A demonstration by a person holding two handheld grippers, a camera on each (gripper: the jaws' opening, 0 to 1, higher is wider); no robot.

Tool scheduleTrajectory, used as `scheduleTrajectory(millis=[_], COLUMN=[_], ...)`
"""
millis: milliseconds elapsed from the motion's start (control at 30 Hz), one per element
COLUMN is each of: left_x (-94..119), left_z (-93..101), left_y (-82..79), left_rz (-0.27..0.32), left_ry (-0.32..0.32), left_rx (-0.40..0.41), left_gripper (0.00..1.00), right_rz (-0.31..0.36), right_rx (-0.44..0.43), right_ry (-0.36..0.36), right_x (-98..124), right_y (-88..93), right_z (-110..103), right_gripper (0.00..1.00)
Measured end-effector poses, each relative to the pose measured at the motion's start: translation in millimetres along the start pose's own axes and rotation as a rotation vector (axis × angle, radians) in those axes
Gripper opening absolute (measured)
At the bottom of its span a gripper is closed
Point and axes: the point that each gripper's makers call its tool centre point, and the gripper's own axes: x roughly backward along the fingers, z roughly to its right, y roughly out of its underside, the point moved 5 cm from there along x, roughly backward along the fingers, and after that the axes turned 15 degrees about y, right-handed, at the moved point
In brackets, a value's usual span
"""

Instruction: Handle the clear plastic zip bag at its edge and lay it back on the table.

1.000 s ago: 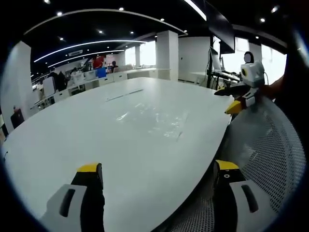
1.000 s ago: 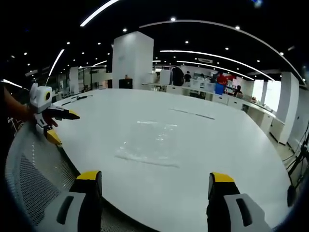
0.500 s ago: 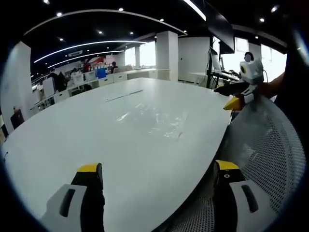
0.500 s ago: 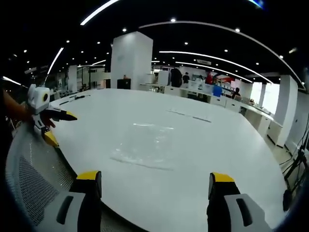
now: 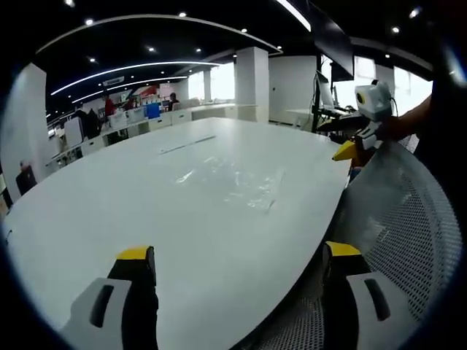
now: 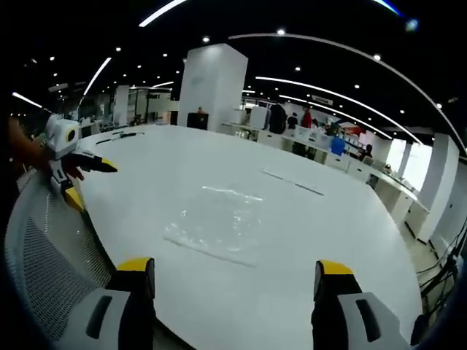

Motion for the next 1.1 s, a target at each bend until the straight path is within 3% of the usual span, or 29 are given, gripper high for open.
scheduleTrajectory(millis=[233,1100], left_x=[0,0], left_z=[-0.2,-0.1], left_y=[1.8,0.5], left_rz=[-0.005,0.006], left_ry=[0.005,0.007], left_rx=[-0.002,-0.002], left_gripper=[0.94,0.95], right_rz=[0.002,0.001], right_rx=[0.093,0.287], right_ry=[-0.017,-0.101], right_x=[-6,-32], right_y=[-2.6,-11.8], right_z=[4,8], right_gripper=[0.88,0.86])
